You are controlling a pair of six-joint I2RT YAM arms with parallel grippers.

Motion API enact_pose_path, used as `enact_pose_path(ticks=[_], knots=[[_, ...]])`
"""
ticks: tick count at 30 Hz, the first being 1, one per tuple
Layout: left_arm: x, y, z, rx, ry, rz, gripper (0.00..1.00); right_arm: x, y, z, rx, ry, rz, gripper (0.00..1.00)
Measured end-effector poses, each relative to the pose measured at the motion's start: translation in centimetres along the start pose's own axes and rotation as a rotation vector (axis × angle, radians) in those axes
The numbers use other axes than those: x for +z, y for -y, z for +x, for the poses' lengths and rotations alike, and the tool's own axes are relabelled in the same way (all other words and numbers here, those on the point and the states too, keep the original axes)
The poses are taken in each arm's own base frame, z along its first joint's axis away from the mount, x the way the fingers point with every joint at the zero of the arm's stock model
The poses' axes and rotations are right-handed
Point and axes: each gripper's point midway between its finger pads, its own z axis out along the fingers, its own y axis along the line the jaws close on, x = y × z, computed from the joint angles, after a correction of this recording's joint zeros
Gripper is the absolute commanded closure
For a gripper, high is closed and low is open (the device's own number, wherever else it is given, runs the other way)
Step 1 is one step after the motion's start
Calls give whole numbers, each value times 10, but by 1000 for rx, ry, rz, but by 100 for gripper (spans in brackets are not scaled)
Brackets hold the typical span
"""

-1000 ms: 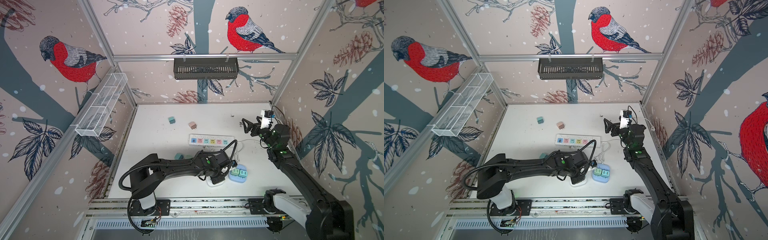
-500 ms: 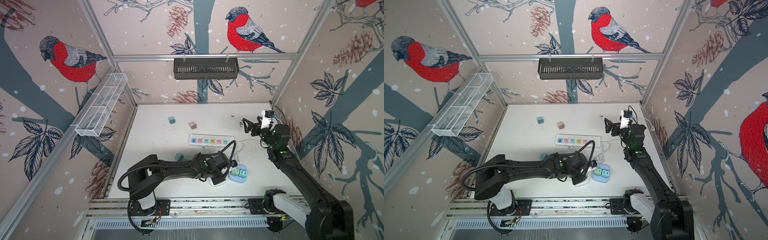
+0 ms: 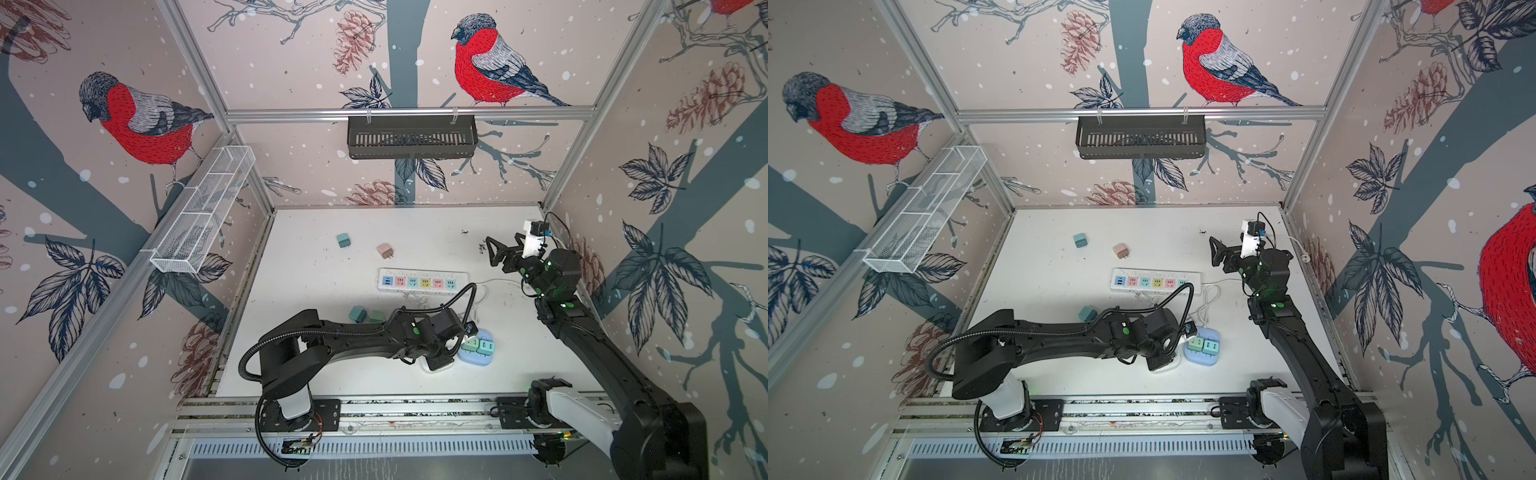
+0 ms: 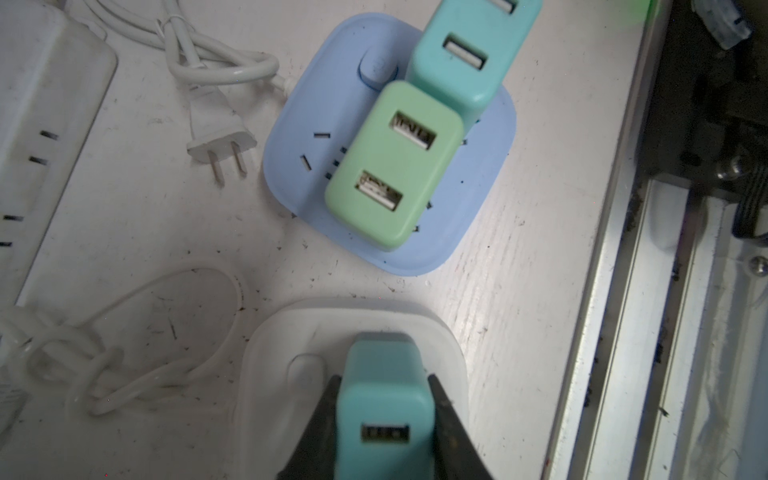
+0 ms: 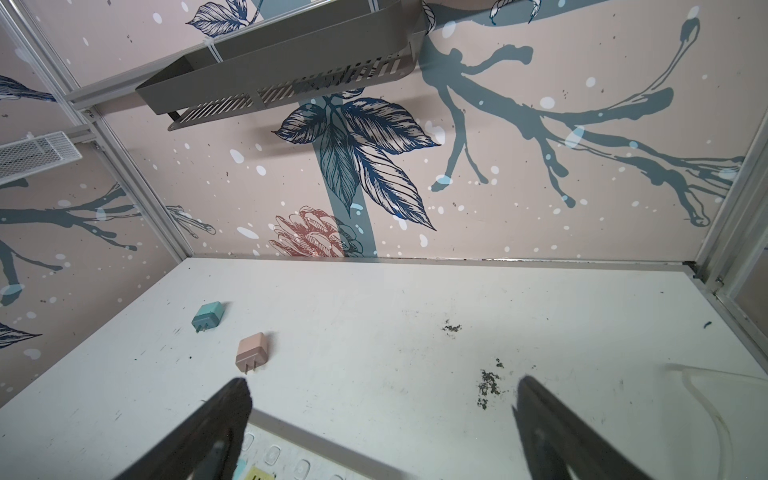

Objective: Insert the plug
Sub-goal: 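Lower the teal adapter into the white socket cube and open the left gripper, then lift the left gripper away while the right gripper reaches toward the loose green adapters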

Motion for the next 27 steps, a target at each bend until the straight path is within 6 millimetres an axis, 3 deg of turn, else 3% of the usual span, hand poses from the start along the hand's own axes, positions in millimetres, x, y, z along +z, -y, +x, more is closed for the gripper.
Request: enact_pose_path(ticks=[1,2,5,6,12,17,20,24,27], knots=[[-1,0,-1,0,3,-1,4,0,0,0,0,0,0,0],[-3,-1,-1,3,1,-5,2,0,0,0,0,0,0,0],[-14,-2,16,7,-67,-17,2,0,0,0,0,0,0,0],[-21,-4,11,10,-58,-31,2,0,0,0,1,0,3,0],[-88,-20,-46,21,161,-130,2,-1,16,-4,52,19,94,0],[-165,-57,-69,-32,421,-332,2,-3,36,-13,153,58,205,0],[-203,-95,-56,-124,575,-477,2,-3,48,-22,248,76,275,0],[-243,-156,-11,-357,739,-700,2,-4,54,-25,398,103,310,0],[-267,-191,26,-505,841,-837,2,-10,56,-24,479,121,322,0]])
